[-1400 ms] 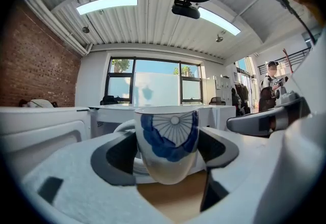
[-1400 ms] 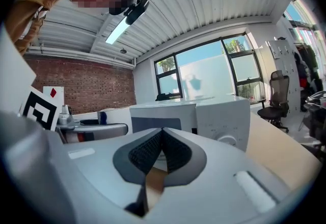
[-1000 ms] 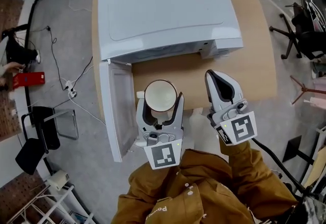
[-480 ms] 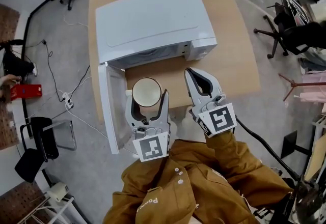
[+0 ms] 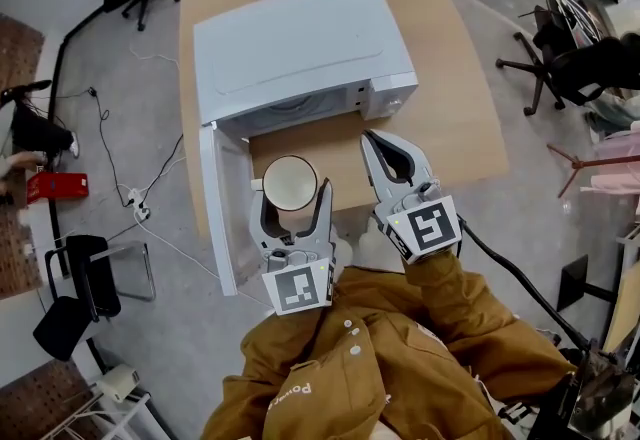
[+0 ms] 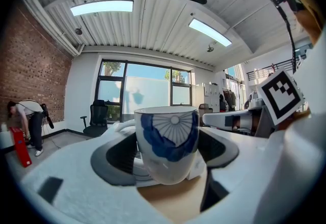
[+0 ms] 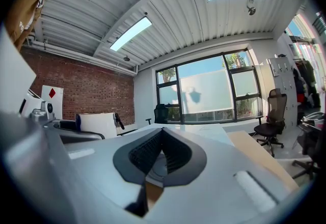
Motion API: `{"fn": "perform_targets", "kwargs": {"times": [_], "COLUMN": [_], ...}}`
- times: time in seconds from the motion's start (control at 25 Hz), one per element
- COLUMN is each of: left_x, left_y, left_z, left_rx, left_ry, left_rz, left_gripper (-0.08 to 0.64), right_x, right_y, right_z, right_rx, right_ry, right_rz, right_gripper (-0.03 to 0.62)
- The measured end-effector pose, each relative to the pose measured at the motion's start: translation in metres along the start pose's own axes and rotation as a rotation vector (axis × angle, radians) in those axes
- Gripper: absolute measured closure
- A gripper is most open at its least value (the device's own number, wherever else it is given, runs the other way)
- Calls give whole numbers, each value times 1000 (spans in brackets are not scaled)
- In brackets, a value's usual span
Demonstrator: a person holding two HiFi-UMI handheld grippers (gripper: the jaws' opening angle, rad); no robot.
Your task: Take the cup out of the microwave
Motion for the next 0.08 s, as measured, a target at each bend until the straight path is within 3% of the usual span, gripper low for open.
{"fn": "perform_targets", "kwargs": {"times": [0.08], "left_x": [-2], "left_y": [2], "left_z": [1], "left_rx": [-1], "left_ry": [4], "left_rz": [-6], "left_gripper": [186], "right_x": [-3], "right_y": [1], "right_z": [3], "right_rx": [-2], "right_ry": [3], "right_rz": [0], "right_gripper": [588]}}
Point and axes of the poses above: the fingertips, and each gripper's own axes: z forward along the fingers, y to its left, x out of its underside, the point moved 10 cm from there along -z, backward along the fingers, and after that the axes turned 14 degrees about -z, right-handed, at the moved point
